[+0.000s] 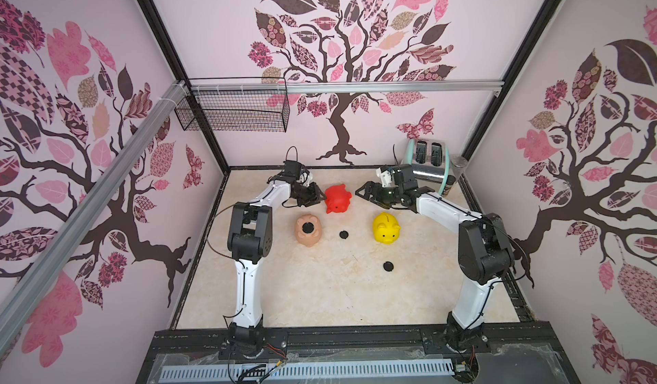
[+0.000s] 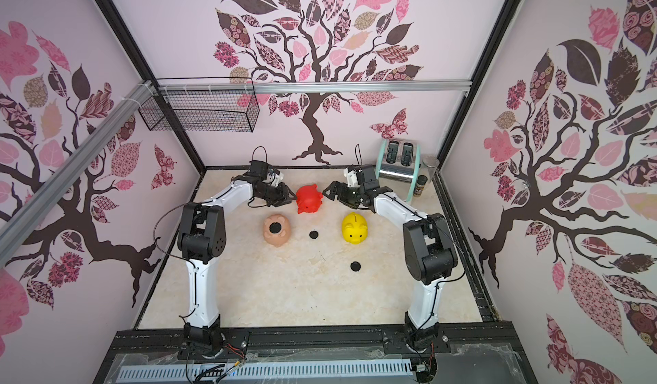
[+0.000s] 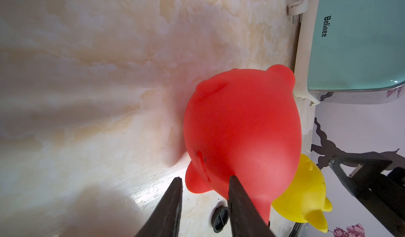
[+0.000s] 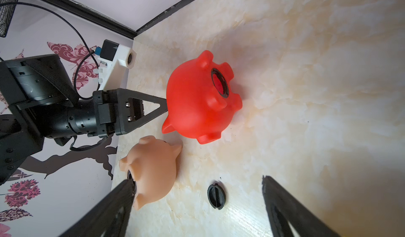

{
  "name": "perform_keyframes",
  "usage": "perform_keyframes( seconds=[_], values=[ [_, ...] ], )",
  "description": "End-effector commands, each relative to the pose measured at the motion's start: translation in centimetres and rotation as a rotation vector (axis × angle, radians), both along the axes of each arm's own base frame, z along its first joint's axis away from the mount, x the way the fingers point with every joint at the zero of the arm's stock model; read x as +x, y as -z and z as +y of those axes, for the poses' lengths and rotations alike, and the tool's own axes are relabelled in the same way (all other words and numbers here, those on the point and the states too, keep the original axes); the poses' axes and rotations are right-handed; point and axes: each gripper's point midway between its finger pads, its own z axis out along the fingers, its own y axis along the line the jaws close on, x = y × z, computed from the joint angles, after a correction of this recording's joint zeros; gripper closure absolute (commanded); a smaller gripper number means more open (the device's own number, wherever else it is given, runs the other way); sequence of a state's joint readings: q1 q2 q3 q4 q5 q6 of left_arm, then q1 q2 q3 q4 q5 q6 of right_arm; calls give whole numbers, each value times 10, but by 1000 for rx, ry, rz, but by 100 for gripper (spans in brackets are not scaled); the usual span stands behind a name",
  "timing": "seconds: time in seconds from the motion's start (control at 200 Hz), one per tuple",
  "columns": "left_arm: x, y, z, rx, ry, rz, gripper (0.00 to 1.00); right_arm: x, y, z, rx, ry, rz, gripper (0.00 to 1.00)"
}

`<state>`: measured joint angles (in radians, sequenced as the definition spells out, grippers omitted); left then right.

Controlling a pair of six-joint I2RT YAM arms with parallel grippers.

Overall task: Close piggy banks
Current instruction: Turn over the piggy bank at the center of the board.

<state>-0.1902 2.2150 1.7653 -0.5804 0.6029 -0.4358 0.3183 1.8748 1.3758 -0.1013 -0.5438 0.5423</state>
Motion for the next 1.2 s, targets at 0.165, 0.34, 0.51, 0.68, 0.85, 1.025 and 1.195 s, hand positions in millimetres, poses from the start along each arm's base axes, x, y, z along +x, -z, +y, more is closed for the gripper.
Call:
perform_keyframes(
  seconds=[0.165, 0.34, 0.51, 0.68, 0.85, 1.025, 1.195],
  values=[
    [2, 0, 1, 15, 11, -10, 62, 3, -4, 1, -3, -10, -1, 6],
    [2, 0, 1, 15, 9, -9, 62, 5, -3, 3, -4, -15, -3, 6],
    [3, -3, 1, 14, 9, -16, 62, 15, -3, 7, 4, -8, -2, 6],
    [4, -3, 1, 14, 8, -19, 61, 35, -4, 16, 12, 20, -31, 7],
    [5, -2, 1, 16, 3, -18, 61, 53, 2, 21, 44, 84, -33, 7],
    [5, -1, 1, 18, 2, -18, 61, 67, 4, 28, 103, 179, -50, 8],
    [5, -1, 2, 21, 2, -18, 61, 73, 12, 38, 167, 246, -63, 8]
  ],
)
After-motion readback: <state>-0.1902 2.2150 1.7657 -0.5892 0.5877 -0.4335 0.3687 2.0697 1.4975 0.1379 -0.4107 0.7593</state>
